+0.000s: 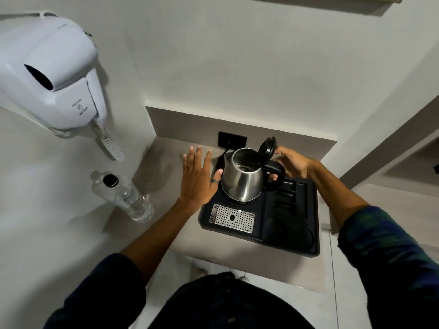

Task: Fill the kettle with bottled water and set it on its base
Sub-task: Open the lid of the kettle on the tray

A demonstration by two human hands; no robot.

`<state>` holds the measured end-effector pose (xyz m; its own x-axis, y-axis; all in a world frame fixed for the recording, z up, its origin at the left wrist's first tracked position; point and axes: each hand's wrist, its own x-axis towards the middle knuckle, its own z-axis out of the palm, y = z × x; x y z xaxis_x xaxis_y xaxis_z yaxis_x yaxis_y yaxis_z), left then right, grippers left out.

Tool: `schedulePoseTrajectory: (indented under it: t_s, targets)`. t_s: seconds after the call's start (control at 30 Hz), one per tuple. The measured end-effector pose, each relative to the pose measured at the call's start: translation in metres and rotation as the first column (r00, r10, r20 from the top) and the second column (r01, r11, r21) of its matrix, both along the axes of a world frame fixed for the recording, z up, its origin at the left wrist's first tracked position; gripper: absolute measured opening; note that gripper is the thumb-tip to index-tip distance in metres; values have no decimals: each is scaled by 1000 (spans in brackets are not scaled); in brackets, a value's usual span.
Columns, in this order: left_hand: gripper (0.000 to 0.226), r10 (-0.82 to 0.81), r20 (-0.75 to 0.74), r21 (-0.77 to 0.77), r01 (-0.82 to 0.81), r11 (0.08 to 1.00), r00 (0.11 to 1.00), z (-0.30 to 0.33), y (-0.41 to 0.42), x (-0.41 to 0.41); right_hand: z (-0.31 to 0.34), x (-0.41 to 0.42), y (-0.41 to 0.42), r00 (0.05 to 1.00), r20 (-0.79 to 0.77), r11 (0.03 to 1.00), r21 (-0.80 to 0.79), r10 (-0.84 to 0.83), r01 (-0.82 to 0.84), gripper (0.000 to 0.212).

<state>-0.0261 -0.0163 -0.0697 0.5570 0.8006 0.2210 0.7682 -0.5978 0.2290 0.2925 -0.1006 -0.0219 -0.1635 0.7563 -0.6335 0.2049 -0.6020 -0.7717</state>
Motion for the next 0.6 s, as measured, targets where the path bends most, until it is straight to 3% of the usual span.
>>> schedulePoseTrajectory:
  t_s: [0.23, 0.6]
  targets:
    - [76, 56, 25, 77, -58, 995, 998, -7, -8, -13, -2, -10, 13, 994, -23, 992, 68, -108, 110, 83]
    - [78, 202, 29, 204, -204, 957, 979, -2, 9, -71, 31, -63, 79, 1000, 15, 993, 121, -12, 10, 63]
